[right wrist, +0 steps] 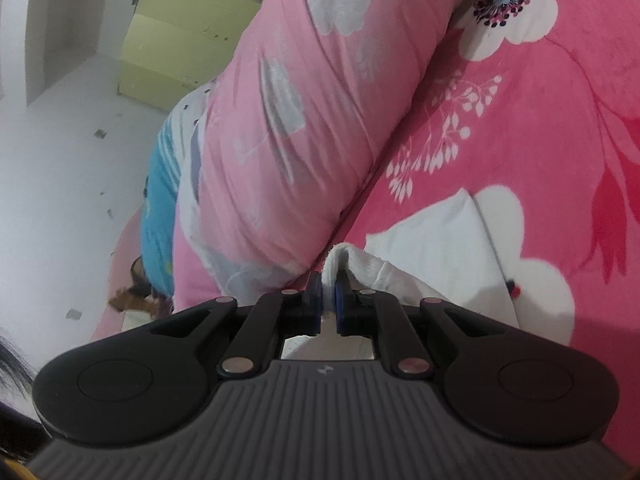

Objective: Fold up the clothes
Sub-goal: 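Fold the hem over toward the collar with both grippers and lower it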

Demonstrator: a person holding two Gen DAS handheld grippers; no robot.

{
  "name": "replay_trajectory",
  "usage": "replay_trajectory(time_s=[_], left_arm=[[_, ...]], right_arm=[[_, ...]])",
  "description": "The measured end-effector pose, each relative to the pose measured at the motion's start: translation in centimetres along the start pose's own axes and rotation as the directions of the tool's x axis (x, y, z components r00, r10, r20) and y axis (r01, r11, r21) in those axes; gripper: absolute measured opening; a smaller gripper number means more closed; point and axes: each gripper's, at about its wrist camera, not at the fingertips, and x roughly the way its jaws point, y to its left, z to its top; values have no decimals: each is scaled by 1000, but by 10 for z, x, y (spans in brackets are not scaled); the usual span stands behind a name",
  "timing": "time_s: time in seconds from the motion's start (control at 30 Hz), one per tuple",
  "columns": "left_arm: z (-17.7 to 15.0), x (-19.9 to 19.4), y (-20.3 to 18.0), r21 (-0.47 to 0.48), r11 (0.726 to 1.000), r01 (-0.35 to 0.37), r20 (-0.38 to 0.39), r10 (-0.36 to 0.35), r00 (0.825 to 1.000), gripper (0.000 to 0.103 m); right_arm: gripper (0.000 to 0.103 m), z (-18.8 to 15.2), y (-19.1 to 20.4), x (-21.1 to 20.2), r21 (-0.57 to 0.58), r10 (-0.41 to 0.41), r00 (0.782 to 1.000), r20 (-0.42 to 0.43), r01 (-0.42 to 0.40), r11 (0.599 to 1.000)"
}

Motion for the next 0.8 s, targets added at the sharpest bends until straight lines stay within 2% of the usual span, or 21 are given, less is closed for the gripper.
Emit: replay_trajectory(time_s=[0.33,0.63,0.73,0.8], left_arm=[[35,58,15,-40,999,31,-30,-32,999,6],[55,105,34,-53,998,31,-95,-36,995,6],[58,117,43,-83,996,43,-117,-53,992,10],[60,121,51,-125,991,56,-118,-71,990,18]], right_arm=[[5,20,-7,40,19,-63,997,42,62,998],[5,32,-23,79,39,-118,992,40,117,992],[6,34,-38,86,97,-142,989,46,137,986],[9,36,-48,91,136,-157,986,50,149,979]])
